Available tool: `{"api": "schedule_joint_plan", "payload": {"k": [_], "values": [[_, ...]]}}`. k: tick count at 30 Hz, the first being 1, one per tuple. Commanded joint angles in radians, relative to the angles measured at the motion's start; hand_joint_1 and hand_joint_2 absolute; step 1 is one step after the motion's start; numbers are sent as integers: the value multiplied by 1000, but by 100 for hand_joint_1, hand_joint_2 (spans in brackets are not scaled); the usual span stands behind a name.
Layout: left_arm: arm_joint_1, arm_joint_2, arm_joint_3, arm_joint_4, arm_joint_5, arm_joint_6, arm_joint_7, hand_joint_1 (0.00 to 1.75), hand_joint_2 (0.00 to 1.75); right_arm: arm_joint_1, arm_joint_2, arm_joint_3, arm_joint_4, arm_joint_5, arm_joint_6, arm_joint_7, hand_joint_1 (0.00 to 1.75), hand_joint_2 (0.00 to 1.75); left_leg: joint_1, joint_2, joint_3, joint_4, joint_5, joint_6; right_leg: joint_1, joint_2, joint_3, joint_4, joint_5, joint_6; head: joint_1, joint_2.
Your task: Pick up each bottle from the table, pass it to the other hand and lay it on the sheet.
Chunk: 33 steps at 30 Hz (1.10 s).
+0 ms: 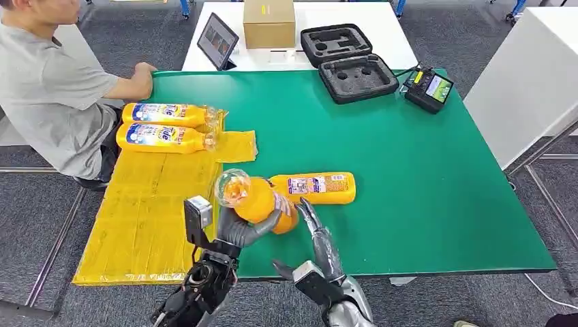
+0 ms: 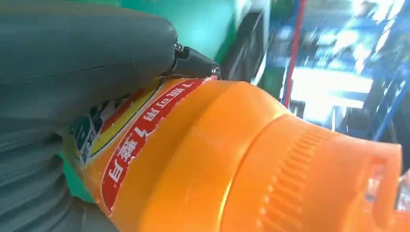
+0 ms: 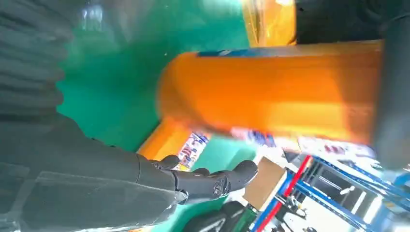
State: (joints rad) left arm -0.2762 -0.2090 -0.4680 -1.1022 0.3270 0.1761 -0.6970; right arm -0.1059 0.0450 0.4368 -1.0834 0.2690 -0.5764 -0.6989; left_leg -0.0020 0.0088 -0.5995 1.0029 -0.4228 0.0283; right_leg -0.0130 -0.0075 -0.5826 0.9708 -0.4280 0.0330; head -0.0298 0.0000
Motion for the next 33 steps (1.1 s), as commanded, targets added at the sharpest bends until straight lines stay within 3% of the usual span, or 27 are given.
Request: {"api": "schedule_joint_plan", "payload": {"k": [1, 9, 11, 12, 13, 17, 19, 24, 28, 29, 33], "values": [[26, 59, 111, -144, -215, 131, -1, 175, 175, 23, -6, -10, -59, 12, -5, 1, 0, 175, 1, 1, 2, 0, -1, -1, 0, 2, 1, 0, 0, -1, 0, 0], [-29, 145, 100, -110, -586, 512, -1, 175, 175, 28, 14, -36, -51, 28, 15, 1, 0, 175, 1, 1, 2, -1, -1, -2, 0, 2, 2, 0, 0, -2, 0, 0], [-28, 143, 136, -106, -617, 522, -1, 175, 175, 32, 13, -38, -54, 27, 15, 1, 0, 175, 1, 1, 3, -1, -1, -2, 1, 2, 2, -1, -1, -2, 0, 0], [-16, 104, 254, -104, -794, 522, 0, 175, 175, 39, 13, -39, -57, 26, 19, 1, 0, 175, 1, 1, 2, -1, -1, -2, 1, 2, 1, 0, 0, -2, 0, 0], [-16, 95, 279, -99, -839, 522, 3, 175, 175, 41, 12, -40, -58, 26, 20, 1, 0, 175, 0, 1, 1, 0, 0, -1, 0, 1, 0, 0, 0, -1, 0, 0], [-16, 95, 279, -99, -839, 522, 3, 175, 175, 41, 12, -40, -58, 26, 20, 1, 0, 175, 0, 0, 1, 0, 0, -1, 0, 1, 1, 0, 0, -1, 0, 0], [-10, 55, 377, -105, -1040, 522, 29, 175, 175, 41, 15, -42, -55, 26, 23, 1, 0, 175, 1, 1, 2, 0, -1, -2, 1, 2, 2, 0, -1, -1, 0, 0], [-14, 48, 388, -87, -1097, 522, 53, 175, 175, 40, 15, -44, -52, 25, 25, 1, 0, 175, 1, -1, 2, 0, -1, -2, 1, 0, 3, 0, -1, -2, 0, 0], [-18, 32, 438, -71, -1343, 522, 179, 175, 175, 41, 20, -51, -48, 27, 34, 1, 0, 175, 1, 0, 2, 0, -1, -2, 1, 1, 2, -1, -1, -1, 0, 0], [-30, 46, 428, -23, -1441, 522, 264, 175, 175, 41, 23, -55, -46, 30, 38, 1, 0, 175, 1, -1, 4, -1, -1, -2, 1, 0, 3, -1, -1, -2, 0, 0], [-64, 75, 375, 52, -1545, 522, 418, 175, 175, 43, 29, -68, -43, 39, 47, 1, 0, 175, 2, -2, 4, -1, -1, -3, 1, 0, 4, -1, -1, -2, 0, 0]]}}
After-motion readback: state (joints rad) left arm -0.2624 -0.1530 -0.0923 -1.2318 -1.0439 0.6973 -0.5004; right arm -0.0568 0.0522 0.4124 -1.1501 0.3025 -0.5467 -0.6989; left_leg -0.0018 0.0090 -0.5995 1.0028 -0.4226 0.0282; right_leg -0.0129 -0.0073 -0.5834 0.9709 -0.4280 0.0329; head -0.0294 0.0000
